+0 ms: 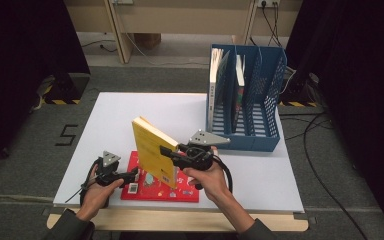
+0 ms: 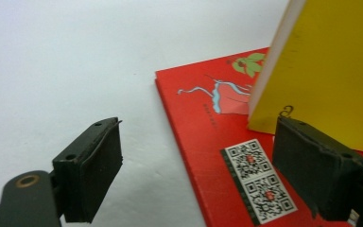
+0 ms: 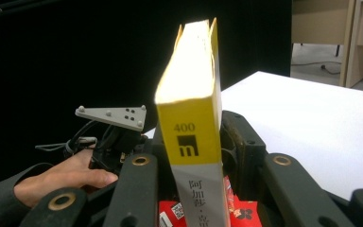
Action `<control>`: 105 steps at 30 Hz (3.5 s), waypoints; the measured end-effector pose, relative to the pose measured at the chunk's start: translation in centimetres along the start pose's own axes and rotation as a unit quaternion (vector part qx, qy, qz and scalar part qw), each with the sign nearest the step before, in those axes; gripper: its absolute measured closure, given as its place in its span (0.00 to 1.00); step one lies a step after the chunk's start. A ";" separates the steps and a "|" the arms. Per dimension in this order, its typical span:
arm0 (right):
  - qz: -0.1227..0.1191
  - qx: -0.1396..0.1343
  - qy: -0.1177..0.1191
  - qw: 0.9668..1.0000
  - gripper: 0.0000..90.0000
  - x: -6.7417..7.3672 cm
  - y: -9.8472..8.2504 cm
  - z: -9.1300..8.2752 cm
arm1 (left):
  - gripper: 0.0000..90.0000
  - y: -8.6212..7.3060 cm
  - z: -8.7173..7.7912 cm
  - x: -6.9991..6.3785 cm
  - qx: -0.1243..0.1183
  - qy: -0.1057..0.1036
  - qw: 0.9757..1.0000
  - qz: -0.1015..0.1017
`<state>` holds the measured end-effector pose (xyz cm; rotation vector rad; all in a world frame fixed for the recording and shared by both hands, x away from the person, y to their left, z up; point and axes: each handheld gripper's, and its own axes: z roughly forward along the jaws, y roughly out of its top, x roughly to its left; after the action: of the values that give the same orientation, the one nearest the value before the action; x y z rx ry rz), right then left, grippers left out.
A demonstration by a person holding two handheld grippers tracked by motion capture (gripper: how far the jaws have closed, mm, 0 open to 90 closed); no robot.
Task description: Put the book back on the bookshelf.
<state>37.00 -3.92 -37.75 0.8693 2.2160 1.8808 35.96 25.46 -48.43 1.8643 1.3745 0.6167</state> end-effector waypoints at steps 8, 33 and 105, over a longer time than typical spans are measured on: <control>0.003 0.005 -0.025 1.000 0.83 -0.8 0.1 1.0 | 0.18 -0.1 0.2 0.5 0.003 0.000 1.000 -0.006; 0.154 -0.075 -0.070 0.983 0.83 -6.9 3.0 -8.7 | 0.18 0.0 0.5 3.8 -0.003 0.021 0.998 -0.062; 0.188 -0.153 -0.304 0.921 0.79 -21.0 14.7 -12.8 | 0.15 -0.8 1.9 5.6 0.026 0.039 0.999 -0.023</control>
<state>54.04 -24.24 -26.87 1.6232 1.4184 1.6938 38.65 30.43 -50.41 1.8621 1.4931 0.6427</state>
